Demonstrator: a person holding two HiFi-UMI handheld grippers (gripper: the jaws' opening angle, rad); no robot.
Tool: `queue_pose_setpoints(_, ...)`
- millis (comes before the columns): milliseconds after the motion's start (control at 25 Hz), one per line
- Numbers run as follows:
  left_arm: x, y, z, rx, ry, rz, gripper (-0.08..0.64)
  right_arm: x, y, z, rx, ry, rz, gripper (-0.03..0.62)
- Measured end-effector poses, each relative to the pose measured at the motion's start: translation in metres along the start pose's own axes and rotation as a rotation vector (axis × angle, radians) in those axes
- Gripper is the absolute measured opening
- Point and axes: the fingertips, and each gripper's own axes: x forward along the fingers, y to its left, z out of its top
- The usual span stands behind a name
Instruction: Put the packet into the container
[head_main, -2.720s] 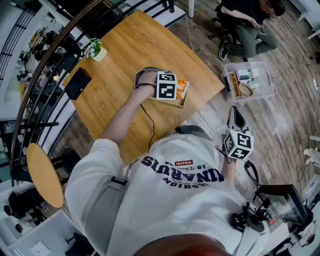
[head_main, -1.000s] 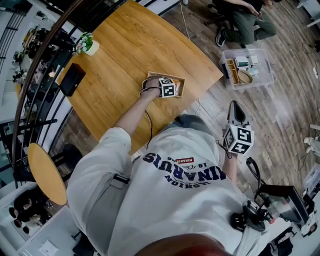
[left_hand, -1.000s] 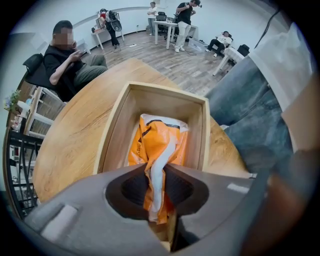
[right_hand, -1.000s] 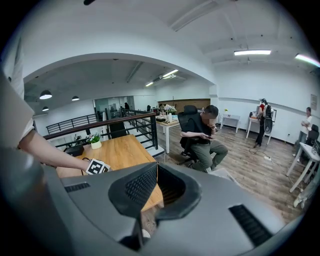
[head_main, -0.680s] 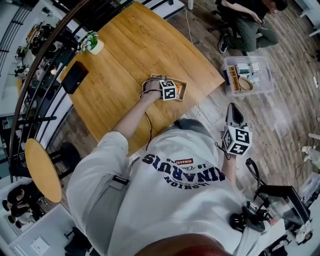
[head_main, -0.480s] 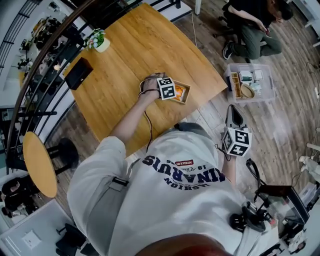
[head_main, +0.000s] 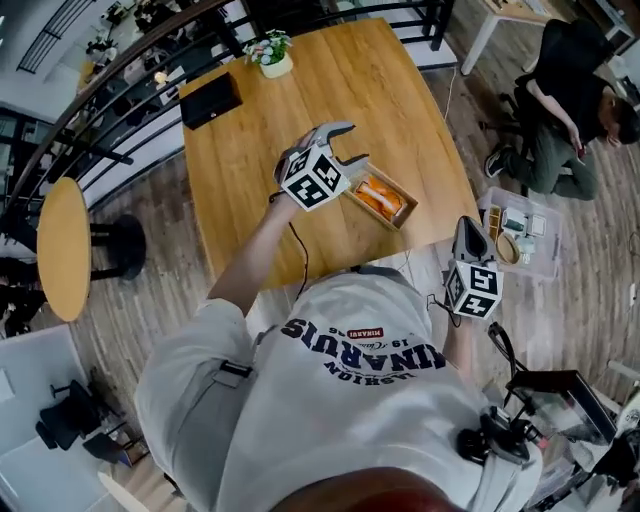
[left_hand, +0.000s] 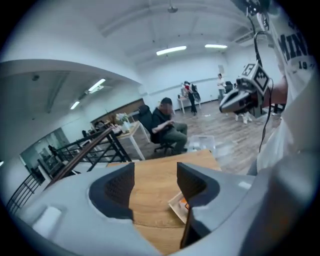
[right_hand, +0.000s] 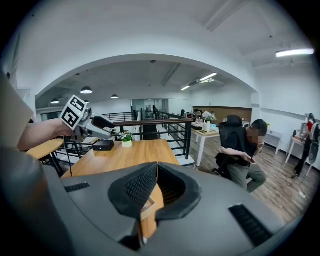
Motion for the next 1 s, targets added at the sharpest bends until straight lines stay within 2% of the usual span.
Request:
queue_pose_setpoints(120,-0.065,0.026,0.012,-0.067,-0.154,0.184,0.251,0.023,0.025,0.018,-0.063,-0.022,0.094,0.011)
queue_pose_setpoints(240,-0.131,0.04,0.011,-0.099,-0.282,0.348,0.25,0.05,0.063,0.039,-0.139,-0.054,0.201,0.011)
queue_pose_setpoints(480,-0.251,0.036,-0.014,-0.087,-0.382,0.682,0.25,0.081,0.155,0.074,-0.265,-0.129,0.421,0.011)
queue_pose_setpoints(520,-0.27,0.033,-0.021,-0.117,-0.394,0.75,0.251,0.083,0.17,0.081,-0.277,-0.143,0.452,0.011)
queue_pose_setpoints(600,-0.3,0.028,-0.039,-0.242,-0.419,0.864,0.25,0.086,0.197,0.095,-0.291,-0.172,0.504,0.011)
queue_pose_setpoints(680,-0.315,0.023,-0.055,-0.313,-0.413,0.923,0.25,0.09,0.217,0.107,-0.298,-0.196,0.541,0.011)
queue_pose_setpoints(760,-0.323,0.021,-0.067,-0.341,-0.394,0.951,0.25,0.093,0.232,0.115,-0.31,-0.211,0.567,0.011)
queue_pose_setpoints(1000,-0.335,0.024,-0.077,-0.348,-0.394,0.989,0.25,0.099,0.255,0.124,-0.347,-0.227,0.599,0.011)
